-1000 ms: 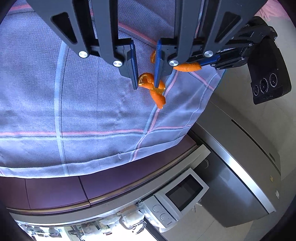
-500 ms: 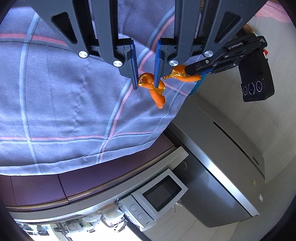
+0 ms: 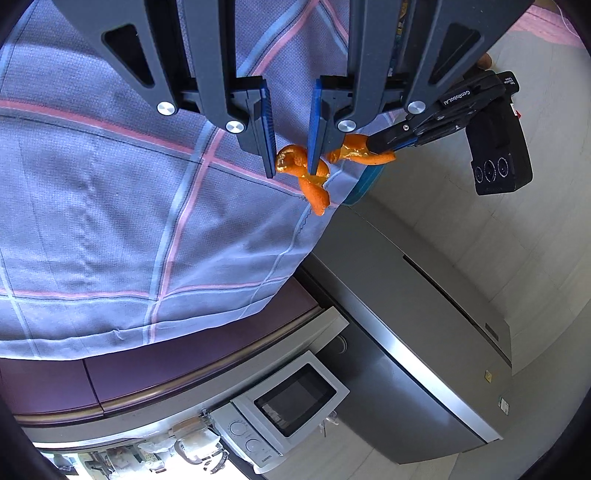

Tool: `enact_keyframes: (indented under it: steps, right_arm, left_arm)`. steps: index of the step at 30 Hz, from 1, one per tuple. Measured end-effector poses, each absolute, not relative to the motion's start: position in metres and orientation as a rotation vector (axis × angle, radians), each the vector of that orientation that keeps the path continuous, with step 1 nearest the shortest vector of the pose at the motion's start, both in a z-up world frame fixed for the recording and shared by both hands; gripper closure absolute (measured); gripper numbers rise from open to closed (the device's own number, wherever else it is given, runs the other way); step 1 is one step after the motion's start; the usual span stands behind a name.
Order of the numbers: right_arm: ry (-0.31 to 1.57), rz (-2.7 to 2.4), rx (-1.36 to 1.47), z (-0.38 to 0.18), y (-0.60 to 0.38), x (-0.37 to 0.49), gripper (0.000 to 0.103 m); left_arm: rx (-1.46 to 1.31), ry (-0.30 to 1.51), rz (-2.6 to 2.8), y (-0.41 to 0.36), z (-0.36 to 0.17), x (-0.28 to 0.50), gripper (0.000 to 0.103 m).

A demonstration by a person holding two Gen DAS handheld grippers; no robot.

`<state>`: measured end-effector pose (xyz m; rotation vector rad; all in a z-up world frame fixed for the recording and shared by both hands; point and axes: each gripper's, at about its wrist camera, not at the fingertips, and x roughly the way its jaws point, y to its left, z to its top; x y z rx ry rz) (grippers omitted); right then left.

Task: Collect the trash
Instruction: 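Carry both orange peel pieces over the teal bin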

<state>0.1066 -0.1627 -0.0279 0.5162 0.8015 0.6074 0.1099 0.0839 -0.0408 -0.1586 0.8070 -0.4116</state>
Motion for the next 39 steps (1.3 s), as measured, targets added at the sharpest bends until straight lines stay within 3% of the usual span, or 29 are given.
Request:
enact_keyframes:
  steps: [39]
  right_arm:
    - [0.837, 0.719, 0.502, -0.034, -0.104, 0.119, 0.088]
  left_arm:
    - [-0.199, 0.764, -0.28, 0.148, -0.028, 0.082, 0.088]
